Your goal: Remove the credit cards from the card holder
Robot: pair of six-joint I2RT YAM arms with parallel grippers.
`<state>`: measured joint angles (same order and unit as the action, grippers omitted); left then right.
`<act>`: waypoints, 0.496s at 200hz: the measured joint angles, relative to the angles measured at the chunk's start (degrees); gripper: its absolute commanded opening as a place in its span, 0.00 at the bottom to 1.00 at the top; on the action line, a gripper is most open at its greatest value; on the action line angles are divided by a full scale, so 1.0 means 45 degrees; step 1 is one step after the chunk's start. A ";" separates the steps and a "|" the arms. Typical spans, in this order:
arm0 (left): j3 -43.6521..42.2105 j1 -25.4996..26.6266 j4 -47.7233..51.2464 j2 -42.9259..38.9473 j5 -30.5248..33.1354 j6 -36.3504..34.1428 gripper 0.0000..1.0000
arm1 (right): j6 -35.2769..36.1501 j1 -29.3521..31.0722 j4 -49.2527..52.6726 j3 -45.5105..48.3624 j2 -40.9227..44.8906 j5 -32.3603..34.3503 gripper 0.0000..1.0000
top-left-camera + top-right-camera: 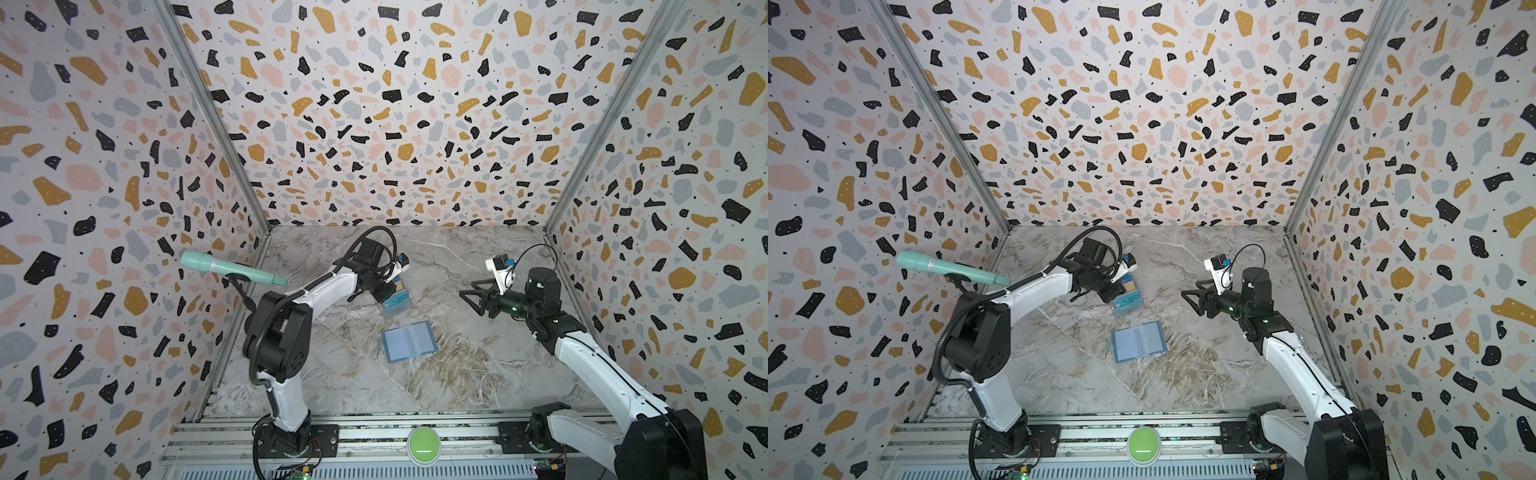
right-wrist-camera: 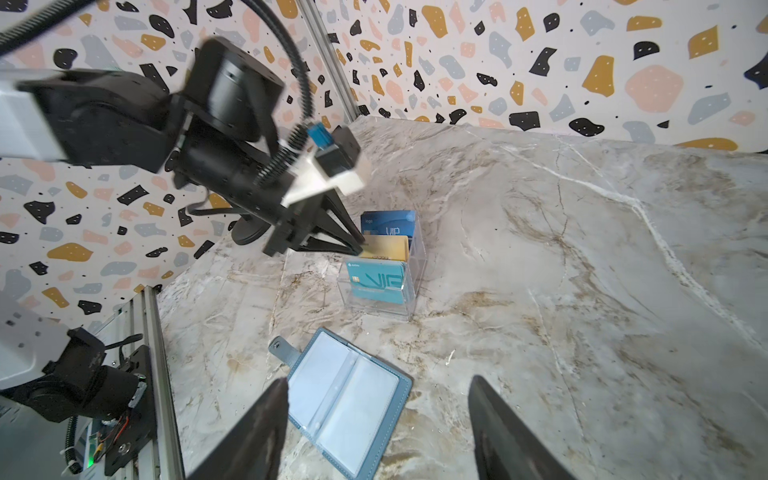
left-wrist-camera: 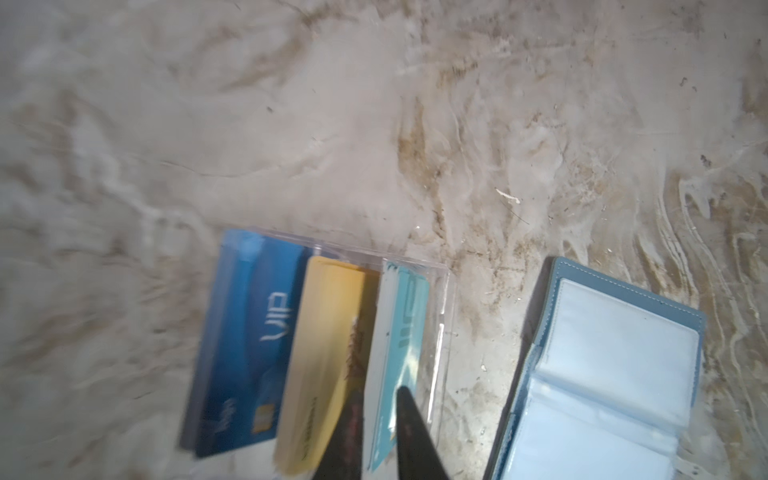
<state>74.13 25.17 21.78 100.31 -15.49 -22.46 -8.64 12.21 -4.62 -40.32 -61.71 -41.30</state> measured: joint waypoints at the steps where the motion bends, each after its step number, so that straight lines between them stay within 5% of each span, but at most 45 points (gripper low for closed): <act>1: -0.0039 0.0000 -0.0039 -0.0073 0.0034 0.0044 0.33 | 0.0000 0.0000 0.0005 0.0000 0.0000 0.0010 0.70; 50: -0.3225 0.0005 -0.3925 -0.5110 0.3599 0.2399 0.51 | 0.0219 0.0000 -0.0073 -0.0291 -0.0034 0.1462 0.79; 77: -0.5848 -0.0010 -0.5790 -0.7038 0.6300 0.3585 0.72 | 0.0141 -0.0058 -0.0772 -0.0282 -0.0034 0.3381 1.00; 99: -0.7936 -0.0034 -0.6776 -0.8111 0.8082 0.4279 0.82 | 0.0107 -0.0335 -0.1817 0.0044 -0.0034 0.4595 0.99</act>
<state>38.41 25.02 -8.71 63.81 20.88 -3.20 -8.16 10.70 -12.80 -40.12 -61.87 -20.62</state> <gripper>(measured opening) 0.784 0.989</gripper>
